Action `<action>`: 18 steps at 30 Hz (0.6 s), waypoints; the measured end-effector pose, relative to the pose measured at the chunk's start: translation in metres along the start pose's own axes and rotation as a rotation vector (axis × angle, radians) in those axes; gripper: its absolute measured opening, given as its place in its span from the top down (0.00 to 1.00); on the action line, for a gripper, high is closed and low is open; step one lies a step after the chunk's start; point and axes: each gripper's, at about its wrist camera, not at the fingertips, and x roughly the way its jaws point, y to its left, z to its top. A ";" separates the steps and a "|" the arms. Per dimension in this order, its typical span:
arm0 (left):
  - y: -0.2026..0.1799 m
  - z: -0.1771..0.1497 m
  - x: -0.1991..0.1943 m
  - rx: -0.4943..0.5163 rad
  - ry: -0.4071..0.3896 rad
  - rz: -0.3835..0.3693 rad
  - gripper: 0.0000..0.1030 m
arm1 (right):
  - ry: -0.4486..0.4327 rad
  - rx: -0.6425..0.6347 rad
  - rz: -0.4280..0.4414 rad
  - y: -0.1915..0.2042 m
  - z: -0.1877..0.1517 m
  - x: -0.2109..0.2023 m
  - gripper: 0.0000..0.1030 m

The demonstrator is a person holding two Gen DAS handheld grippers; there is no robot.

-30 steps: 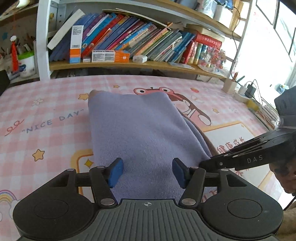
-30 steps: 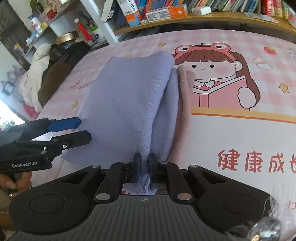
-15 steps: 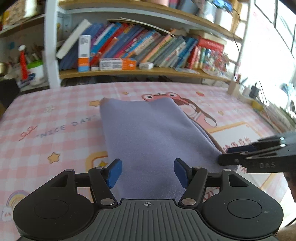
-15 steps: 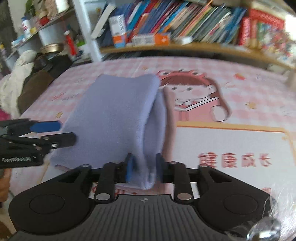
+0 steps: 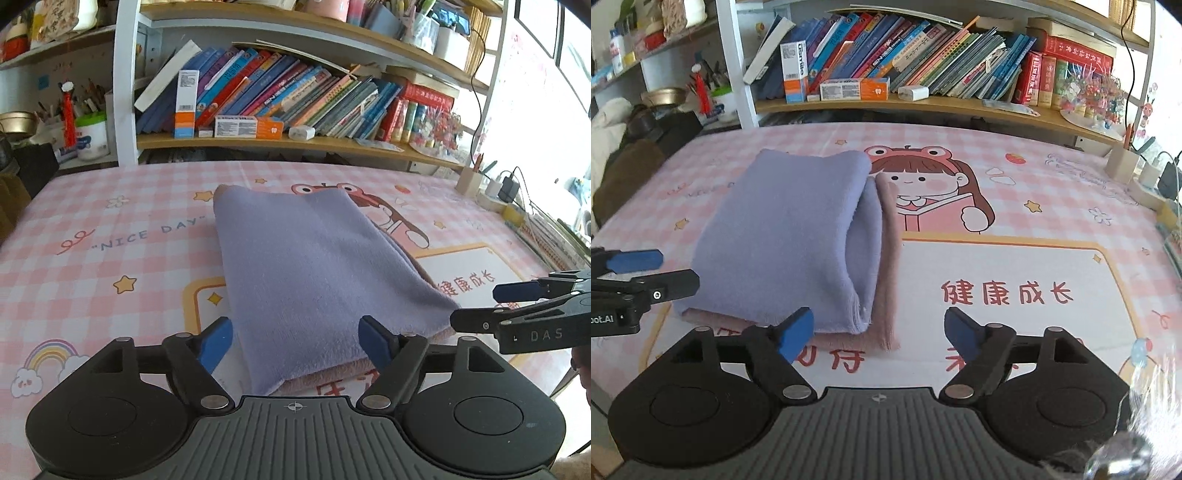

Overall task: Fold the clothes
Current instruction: 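Move both tools to the end of the folded sweater strip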

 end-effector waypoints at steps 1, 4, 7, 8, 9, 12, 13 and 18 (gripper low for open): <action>0.000 -0.001 0.000 0.000 0.003 0.001 0.24 | 0.004 -0.005 -0.003 0.001 -0.001 0.000 0.23; 0.001 -0.004 -0.001 0.001 0.015 0.002 0.24 | 0.013 -0.014 -0.007 0.002 -0.003 0.000 0.21; 0.001 -0.009 -0.001 0.000 0.035 0.000 0.24 | 0.024 -0.010 -0.007 0.004 -0.007 0.000 0.21; 0.002 -0.012 -0.002 -0.001 0.044 0.000 0.24 | 0.030 -0.008 -0.005 0.004 -0.009 0.000 0.20; 0.002 -0.014 -0.002 -0.002 0.053 0.000 0.24 | 0.037 -0.005 -0.003 0.005 -0.011 0.001 0.20; 0.004 -0.018 -0.002 -0.007 0.071 0.007 0.24 | 0.060 0.005 0.008 0.006 -0.014 0.004 0.20; 0.005 -0.019 -0.002 -0.009 0.075 0.010 0.24 | 0.066 0.009 0.012 0.006 -0.015 0.005 0.20; 0.008 -0.019 -0.001 -0.017 0.083 0.014 0.24 | 0.080 0.023 0.022 0.006 -0.016 0.008 0.20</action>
